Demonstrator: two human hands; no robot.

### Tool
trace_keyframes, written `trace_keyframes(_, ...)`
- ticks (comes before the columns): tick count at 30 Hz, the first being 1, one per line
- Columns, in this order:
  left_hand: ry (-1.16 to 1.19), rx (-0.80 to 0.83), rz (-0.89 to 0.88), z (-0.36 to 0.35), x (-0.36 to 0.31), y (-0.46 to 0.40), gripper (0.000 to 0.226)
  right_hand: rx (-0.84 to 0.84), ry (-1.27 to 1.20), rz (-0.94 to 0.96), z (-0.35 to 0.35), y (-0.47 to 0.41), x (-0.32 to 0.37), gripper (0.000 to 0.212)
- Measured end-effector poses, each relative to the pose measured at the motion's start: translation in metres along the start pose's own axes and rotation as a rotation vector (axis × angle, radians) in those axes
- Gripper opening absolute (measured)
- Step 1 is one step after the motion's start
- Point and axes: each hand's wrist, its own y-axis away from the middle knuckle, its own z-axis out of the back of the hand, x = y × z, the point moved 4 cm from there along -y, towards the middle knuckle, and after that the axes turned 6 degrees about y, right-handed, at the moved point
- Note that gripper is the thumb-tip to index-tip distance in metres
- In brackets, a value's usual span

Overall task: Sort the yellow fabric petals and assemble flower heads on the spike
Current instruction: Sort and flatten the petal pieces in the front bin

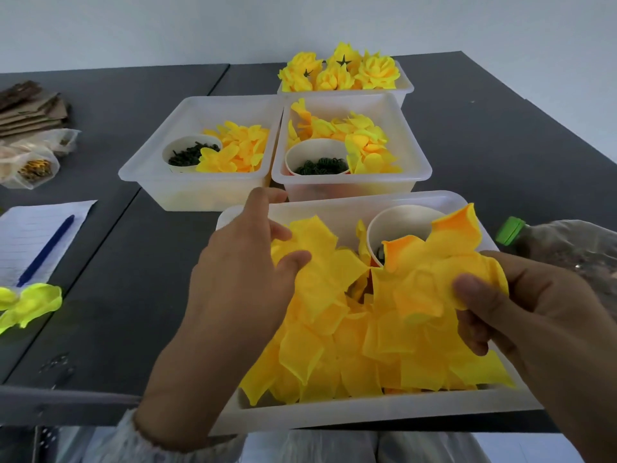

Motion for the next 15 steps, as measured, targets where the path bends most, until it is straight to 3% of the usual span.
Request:
trace_keyframes(5, -0.091, 0.004, -0.014, 0.009, 0.009, 0.007, 0.054, -0.118, 0.087, 0.119, 0.015, 0.0, 0.008, 0.06)
trace_keyframes(9, -0.096, 0.062, 0.098, 0.033, 0.027, 0.02, 0.065, -0.235, 0.414, 0.254, 0.048, -0.015, 0.03, 0.042)
trace_keyframes(12, -0.052, 0.132, 0.192, 0.042, 0.04, 0.027, 0.061, -0.204, 0.372, 0.282, 0.051, -0.037, 0.055, 0.047)
trace_keyframes(15, -0.046, 0.198, 0.258, 0.04, 0.047, 0.035, 0.067, -0.023, 0.267, 0.259, 0.022, -0.071, 0.069, 0.026)
